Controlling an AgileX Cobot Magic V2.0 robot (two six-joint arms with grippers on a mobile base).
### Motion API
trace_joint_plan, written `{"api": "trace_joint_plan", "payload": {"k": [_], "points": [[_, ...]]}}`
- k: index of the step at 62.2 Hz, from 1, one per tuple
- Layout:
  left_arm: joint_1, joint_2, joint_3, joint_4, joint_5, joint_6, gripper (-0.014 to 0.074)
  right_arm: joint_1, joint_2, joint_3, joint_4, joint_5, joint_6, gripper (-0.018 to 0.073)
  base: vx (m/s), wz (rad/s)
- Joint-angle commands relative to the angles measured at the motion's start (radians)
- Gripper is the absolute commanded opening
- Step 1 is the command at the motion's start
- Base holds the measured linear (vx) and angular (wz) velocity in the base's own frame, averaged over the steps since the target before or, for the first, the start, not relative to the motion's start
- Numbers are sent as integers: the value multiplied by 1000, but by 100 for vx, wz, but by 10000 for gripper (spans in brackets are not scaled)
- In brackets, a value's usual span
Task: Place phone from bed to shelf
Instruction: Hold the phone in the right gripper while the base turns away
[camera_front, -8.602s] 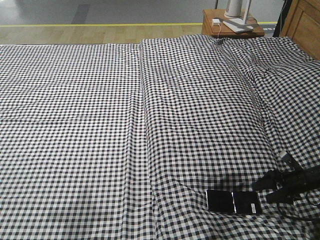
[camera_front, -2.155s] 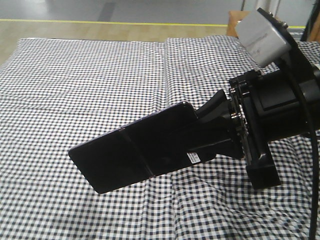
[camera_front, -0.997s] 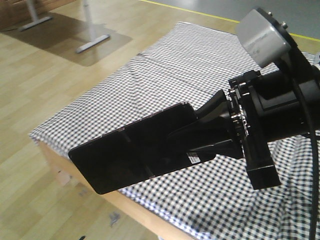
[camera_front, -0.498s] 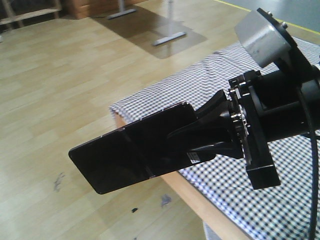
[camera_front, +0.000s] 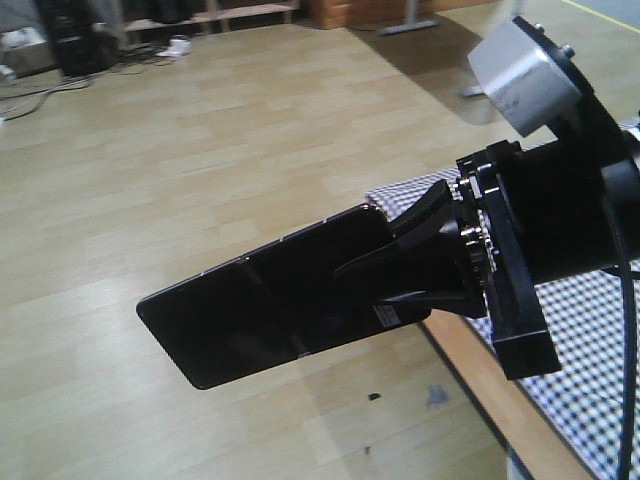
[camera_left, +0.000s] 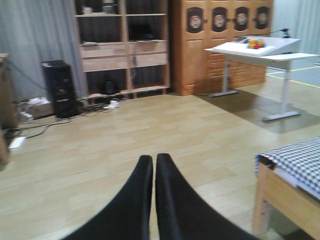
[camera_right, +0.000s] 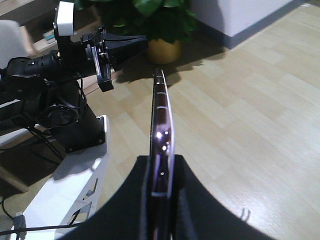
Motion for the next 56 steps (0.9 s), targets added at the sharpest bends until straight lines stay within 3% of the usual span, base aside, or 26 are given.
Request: {"api": "trace_joint_plan", "payload": {"k": [1, 29, 56], "points": [[-4, -6, -25, -10, -72, -9, 1, -3, -25, -28, 83, 46, -7, -2, -16, 63], [-4, -6, -25, -10, -72, -9, 1, -3, -25, -28, 83, 46, -7, -2, -13, 52], [-4, -6, -25, -10, -72, -9, 1, -3, -25, -28, 83, 46, -7, -2, -5, 19]]}}
